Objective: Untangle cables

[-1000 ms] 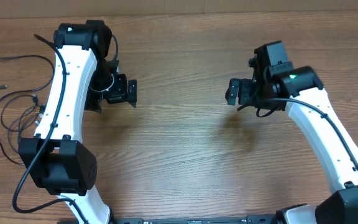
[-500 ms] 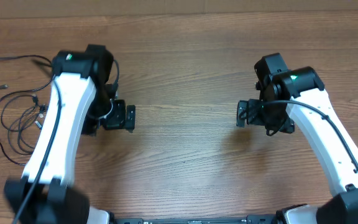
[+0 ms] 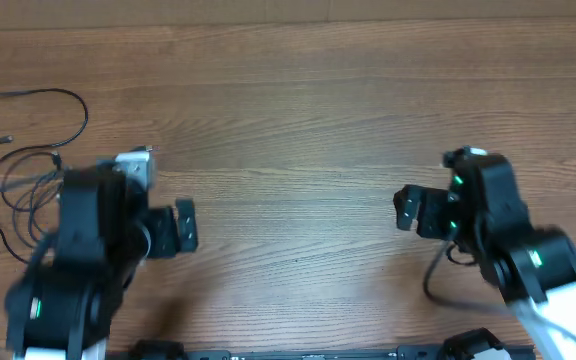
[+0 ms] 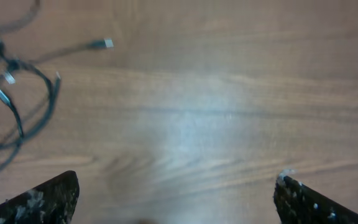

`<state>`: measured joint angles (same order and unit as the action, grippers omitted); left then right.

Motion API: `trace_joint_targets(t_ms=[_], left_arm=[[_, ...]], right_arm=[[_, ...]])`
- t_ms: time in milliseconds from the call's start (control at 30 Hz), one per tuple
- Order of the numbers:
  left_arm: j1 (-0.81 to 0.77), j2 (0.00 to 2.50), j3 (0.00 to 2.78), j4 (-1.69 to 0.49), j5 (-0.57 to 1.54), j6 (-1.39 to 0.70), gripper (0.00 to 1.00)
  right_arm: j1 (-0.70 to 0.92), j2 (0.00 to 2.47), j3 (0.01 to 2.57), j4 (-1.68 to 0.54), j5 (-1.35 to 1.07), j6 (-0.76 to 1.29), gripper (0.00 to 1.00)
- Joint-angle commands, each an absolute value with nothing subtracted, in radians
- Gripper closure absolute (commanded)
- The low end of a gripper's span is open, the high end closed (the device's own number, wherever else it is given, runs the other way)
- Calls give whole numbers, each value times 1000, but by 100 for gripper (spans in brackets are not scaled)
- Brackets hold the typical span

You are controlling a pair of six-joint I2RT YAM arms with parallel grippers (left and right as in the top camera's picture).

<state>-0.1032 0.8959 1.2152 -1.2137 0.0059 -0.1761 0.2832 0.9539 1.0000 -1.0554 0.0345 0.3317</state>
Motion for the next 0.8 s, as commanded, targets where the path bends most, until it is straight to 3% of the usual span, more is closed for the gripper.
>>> trace_joint_targets(t_ms=[0,267,767], left_arm=[[-105,797,1170,-1182,-37,-179,1],[-105,785,1168,-1155,-33,-180,1],[-105,803,1168,-1155,-33,-180,0]], right_arm=[[286,813,963,-983,86,302,0],[285,738,963,-926,392,302,0],[285,790,963,-936,391,302,0]])
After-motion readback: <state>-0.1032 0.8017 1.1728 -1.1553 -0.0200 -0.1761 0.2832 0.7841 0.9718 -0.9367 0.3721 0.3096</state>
